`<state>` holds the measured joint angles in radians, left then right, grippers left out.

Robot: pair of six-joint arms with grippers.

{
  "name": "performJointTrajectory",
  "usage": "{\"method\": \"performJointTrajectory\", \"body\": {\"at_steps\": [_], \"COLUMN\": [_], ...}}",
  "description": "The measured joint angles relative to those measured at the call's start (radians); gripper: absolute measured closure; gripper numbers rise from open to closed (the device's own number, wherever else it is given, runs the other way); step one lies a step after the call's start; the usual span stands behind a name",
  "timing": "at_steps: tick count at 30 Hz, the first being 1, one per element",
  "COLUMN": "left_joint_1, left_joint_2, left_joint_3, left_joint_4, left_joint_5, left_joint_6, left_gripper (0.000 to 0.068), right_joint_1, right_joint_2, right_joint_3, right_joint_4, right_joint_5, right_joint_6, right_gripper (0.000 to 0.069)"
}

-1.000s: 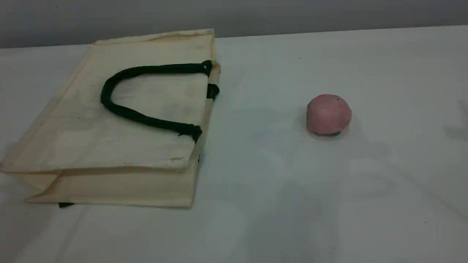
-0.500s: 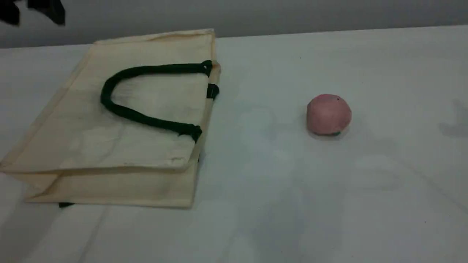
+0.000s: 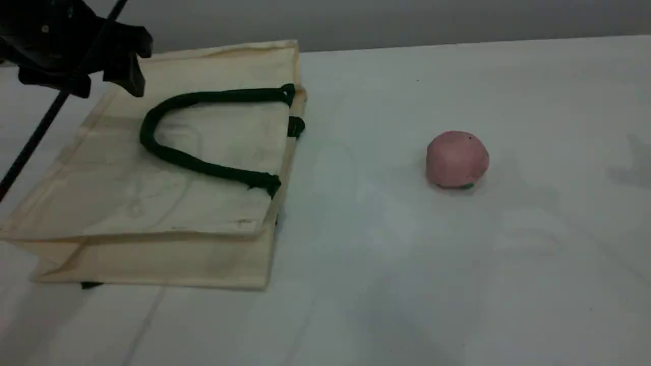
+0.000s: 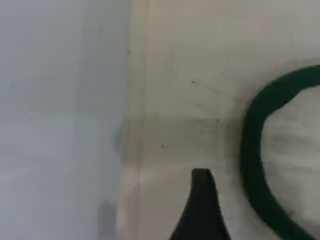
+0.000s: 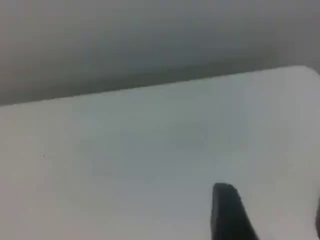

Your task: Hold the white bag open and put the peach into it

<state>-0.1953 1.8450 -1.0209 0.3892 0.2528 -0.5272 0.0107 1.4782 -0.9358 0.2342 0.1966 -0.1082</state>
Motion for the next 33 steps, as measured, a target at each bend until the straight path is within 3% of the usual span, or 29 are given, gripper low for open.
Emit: {"method": "performJointTrajectory", "body": {"at_steps": [7,23,28,33], "left_joint_1": [0.0,0.0,0.0,0.0], "left_joint_2": [0.0,0.14,0.188,0.22], "left_joint_3": [0.0,0.0,0.0,0.0], "left_joint_4": [0.003,0.001,0.002,0.003], "left_joint_5": [-0.067,-0.092,-0.16,-0.197], "left_joint_6": [0.0,0.0,0.0,0.0], "left_gripper": [0.0163,0.0163,0.0163,0.0203], "right_joint_1": [0.0,0.0,0.0,0.0], "right_joint_2": [0.057,0.062,0.061,0.061], "right_joint_3": [0.0,0.0,0.0,0.0], "right_joint_4": [0.0,0.0,0.0,0.0], "right_joint_5": [-0.019,-0.014,-0.014,-0.012], "right_joint_6": [0.0,0.0,0.0,0.0], "right_gripper": [0.0359,0.0359,0.0359,0.0359]}}
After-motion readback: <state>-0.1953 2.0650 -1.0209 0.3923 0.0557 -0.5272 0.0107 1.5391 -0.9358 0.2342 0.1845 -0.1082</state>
